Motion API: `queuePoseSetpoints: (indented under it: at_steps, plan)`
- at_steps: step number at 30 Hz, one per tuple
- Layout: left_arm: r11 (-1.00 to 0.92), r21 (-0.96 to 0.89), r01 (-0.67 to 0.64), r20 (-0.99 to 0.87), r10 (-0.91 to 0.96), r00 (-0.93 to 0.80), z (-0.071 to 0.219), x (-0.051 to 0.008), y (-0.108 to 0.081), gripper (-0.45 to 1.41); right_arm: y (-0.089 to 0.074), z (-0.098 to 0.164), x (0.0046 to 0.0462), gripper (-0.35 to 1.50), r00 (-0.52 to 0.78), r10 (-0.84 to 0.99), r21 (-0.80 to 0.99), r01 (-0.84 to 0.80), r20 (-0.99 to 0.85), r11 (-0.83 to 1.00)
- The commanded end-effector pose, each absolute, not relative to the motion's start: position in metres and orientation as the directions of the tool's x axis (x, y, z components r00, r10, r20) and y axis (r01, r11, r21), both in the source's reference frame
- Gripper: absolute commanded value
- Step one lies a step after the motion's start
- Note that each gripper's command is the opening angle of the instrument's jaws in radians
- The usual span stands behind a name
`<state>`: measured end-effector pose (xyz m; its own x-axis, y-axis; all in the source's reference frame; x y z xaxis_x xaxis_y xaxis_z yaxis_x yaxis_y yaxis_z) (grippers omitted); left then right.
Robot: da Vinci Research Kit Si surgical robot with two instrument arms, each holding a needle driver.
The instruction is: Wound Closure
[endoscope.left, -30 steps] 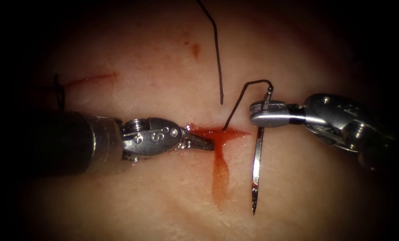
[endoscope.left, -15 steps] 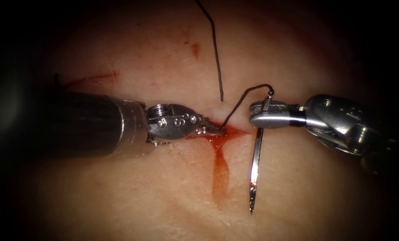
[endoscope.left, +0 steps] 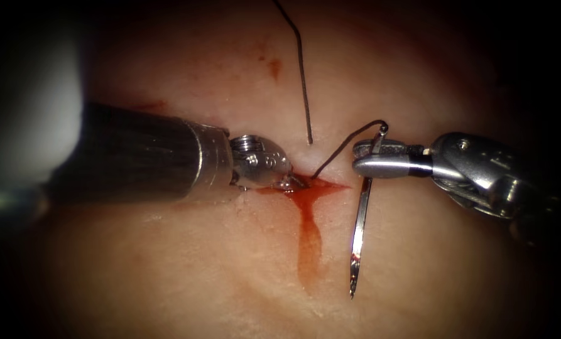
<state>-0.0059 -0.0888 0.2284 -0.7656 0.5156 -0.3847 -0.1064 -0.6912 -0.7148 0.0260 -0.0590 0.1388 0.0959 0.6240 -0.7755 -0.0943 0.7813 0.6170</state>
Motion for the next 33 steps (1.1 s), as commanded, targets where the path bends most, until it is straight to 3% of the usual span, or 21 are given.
queuePoseSetpoints:
  at_steps: [1, 3, 6, 7, 9, 10, 12, 13, 16, 22, 33]
  plan:
    - [-0.679, -0.728, -0.094, -0.384, 0.517, -0.765, 0.2289, -0.0066, -0.0893, -0.45, -0.0595, 0.1393, 0.0267, -0.35, 0.096, 0.625, 0.619, -0.087, -0.775, 0.781]
    - [-0.646, -0.759, -0.080, -0.374, 0.534, -0.759, 0.2290, -0.0069, -0.0895, -0.45, -0.0595, 0.1392, 0.0267, -0.35, 0.096, 0.625, 0.619, -0.087, -0.775, 0.781]
    - [-0.568, -0.823, -0.017, -0.387, 0.582, -0.715, 0.2294, -0.0074, -0.0901, -0.15, -0.0595, 0.1392, 0.0267, -0.35, 0.097, 0.620, 0.615, -0.083, -0.778, 0.784]
    - [-0.556, -0.831, -0.003, -0.392, 0.590, -0.706, 0.2294, -0.0075, -0.0901, -0.13, -0.0595, 0.1392, 0.0267, -0.35, 0.097, 0.620, 0.615, -0.083, -0.778, 0.784]
    - [-0.511, -0.859, 0.028, -0.385, 0.609, -0.694, 0.2296, -0.0076, -0.0904, 0.12, -0.0595, 0.1392, 0.0267, -0.35, 0.098, 0.616, 0.610, -0.082, -0.782, 0.788]
    - [-0.466, -0.884, 0.033, -0.357, 0.628, -0.692, 0.2297, -0.0076, -0.0906, 0.37, -0.0595, 0.1392, 0.0267, -0.35, 0.098, 0.616, 0.610, -0.079, -0.782, 0.788]
    - [-0.424, -0.905, 0.028, -0.326, 0.651, -0.685, 0.2297, -0.0076, -0.0906, 0.49, -0.0596, 0.1392, 0.0267, -0.35, 0.099, 0.615, 0.610, -0.079, -0.782, 0.788]
    - [-0.395, -0.919, 0.018, -0.303, 0.674, -0.674, 0.2298, -0.0076, -0.0905, 0.73, -0.0595, 0.1393, 0.0267, -0.35, 0.099, 0.615, 0.610, -0.079, -0.782, 0.788]
    - [-0.355, -0.935, 0.010, -0.272, 0.698, -0.662, 0.2298, -0.0076, -0.0904, 0.91, -0.0593, 0.1394, 0.0267, -0.35, 0.102, 0.606, 0.601, -0.080, -0.789, 0.795]
    - [-0.351, -0.936, 0.004, -0.266, 0.702, -0.661, 0.2299, -0.0072, -0.0904, 1.08, -0.0582, 0.1395, 0.0269, -0.35, 0.103, 0.566, 0.561, -0.080, -0.818, 0.824]
    - [-0.373, -0.928, -0.006, -0.279, 0.705, -0.652, 0.2297, -0.0054, -0.0907, 1.03, -0.0536, 0.1404, 0.0288, -0.35, 0.129, 0.335, 0.317, -0.143, -0.933, 0.938]
